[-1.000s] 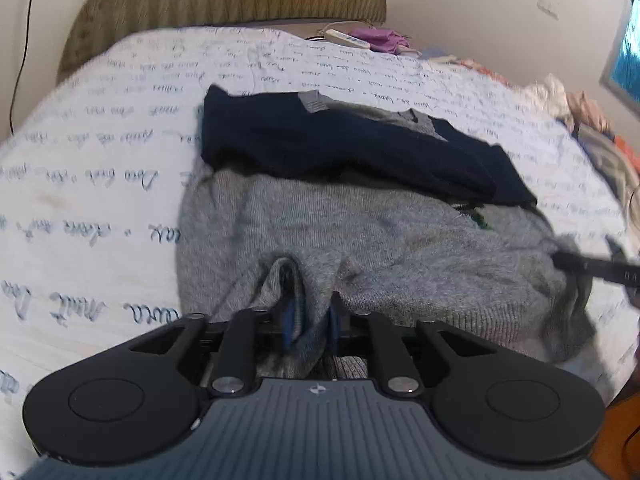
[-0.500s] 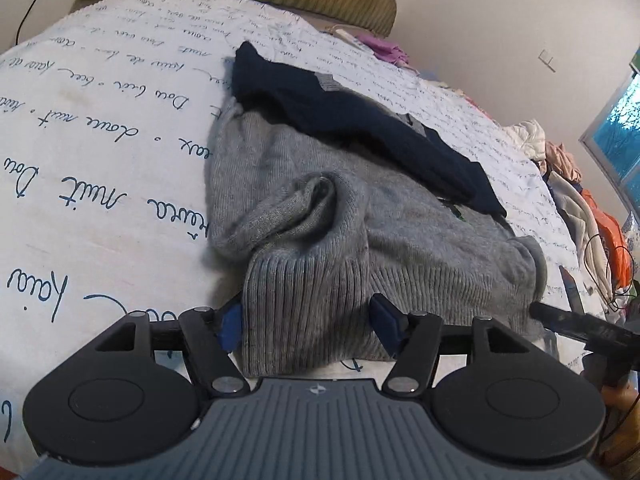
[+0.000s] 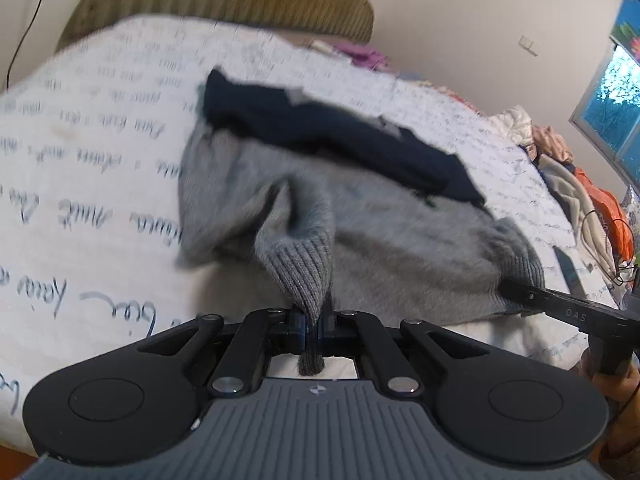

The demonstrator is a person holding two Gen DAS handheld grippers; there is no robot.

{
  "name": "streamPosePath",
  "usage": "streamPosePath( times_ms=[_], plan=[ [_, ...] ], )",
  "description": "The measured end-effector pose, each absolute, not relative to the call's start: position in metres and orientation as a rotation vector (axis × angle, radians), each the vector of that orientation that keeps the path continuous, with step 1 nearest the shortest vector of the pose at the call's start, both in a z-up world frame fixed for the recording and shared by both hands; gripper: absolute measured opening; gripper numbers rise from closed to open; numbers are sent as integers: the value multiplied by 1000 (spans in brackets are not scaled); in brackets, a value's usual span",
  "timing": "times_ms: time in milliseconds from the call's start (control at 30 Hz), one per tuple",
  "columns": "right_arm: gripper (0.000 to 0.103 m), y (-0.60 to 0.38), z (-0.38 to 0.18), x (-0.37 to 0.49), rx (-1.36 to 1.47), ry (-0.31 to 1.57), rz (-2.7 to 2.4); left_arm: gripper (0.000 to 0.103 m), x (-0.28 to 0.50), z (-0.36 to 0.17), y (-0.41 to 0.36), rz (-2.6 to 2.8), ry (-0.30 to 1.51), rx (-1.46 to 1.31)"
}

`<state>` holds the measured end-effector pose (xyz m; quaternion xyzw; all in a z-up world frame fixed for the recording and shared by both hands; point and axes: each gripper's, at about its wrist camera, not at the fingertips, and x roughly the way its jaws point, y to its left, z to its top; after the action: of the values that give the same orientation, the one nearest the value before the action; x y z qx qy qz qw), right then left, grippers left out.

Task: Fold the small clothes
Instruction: 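Lift the hem with both grippers and fold it toward the collar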

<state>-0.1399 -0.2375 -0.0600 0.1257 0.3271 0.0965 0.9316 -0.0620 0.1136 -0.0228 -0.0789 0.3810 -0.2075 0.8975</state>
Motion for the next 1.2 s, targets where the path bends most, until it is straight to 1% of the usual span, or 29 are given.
streamPosePath(
  times_ms=[100, 233, 400, 700, 1200],
  plan=[
    [13, -241, -42, -153, 280, 614, 232, 3, -72, 1, 106, -447, 710, -143],
    [13, -239, -11, -162, 235, 515, 232, 3, -77, 30, 97, -458, 626, -132],
    [13, -239, 13, -159, 204, 449, 232, 3, -73, 49, 77, -403, 565, -68],
    [14, -236, 29, -147, 200, 389, 229, 3, -60, 55, 50, -333, 578, -34],
    [14, -244, 44, -137, 218, 319, 187, 3, -42, 74, 45, -266, 558, -14]
  ],
)
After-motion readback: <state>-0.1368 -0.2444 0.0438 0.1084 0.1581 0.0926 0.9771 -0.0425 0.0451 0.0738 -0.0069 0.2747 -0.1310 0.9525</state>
